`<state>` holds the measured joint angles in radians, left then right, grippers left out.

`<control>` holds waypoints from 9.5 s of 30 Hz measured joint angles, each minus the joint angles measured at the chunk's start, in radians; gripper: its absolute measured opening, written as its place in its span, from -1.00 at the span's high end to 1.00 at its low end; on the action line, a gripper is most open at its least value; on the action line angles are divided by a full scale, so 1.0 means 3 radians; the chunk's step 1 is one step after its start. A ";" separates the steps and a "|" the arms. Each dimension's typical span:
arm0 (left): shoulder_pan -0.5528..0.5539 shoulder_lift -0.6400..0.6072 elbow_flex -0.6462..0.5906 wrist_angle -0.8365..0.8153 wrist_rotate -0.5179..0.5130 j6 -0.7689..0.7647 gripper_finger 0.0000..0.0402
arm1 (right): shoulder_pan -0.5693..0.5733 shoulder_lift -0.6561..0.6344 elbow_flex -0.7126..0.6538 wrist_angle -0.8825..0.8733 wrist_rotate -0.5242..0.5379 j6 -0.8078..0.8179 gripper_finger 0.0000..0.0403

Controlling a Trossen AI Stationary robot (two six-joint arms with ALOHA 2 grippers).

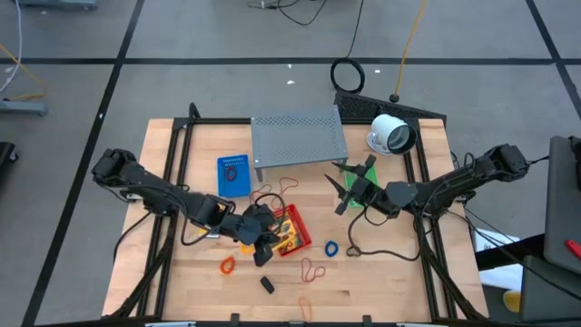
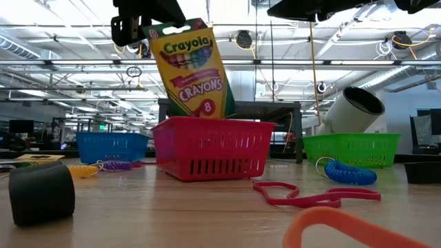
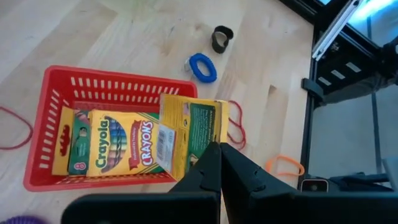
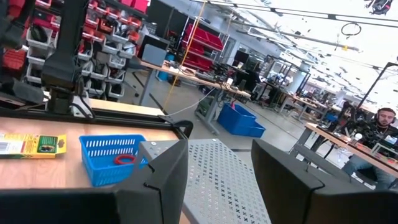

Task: Pick & Place Office Desk Supplies
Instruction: Put the bottom yellow crayon box into the red bin, then put the yellow crayon box into the red bin

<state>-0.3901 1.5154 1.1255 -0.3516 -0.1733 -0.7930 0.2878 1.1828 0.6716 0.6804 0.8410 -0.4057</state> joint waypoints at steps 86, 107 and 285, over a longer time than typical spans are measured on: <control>0.0609 -0.2631 -0.2063 -0.2028 0.0339 0.0468 0.35 | 0.0071 -0.0001 0.0071 -0.0539 -0.1340 0.1128 0.17; 0.1327 -0.1828 -0.2060 -0.1843 0.0212 0.0277 0.35 | 0.0043 0.0000 0.0070 -0.0617 -0.1339 0.1130 0.17; 0.0146 -0.0636 -0.1354 -0.1494 0.0544 -0.0369 0.26 | 0.0043 0.0001 0.0067 -0.0717 -0.1326 0.1221 0.17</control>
<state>-0.3462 1.3247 0.7193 -0.7999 -0.0099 -0.9037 0.3008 1.1831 0.6918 0.4652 0.4432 -0.0395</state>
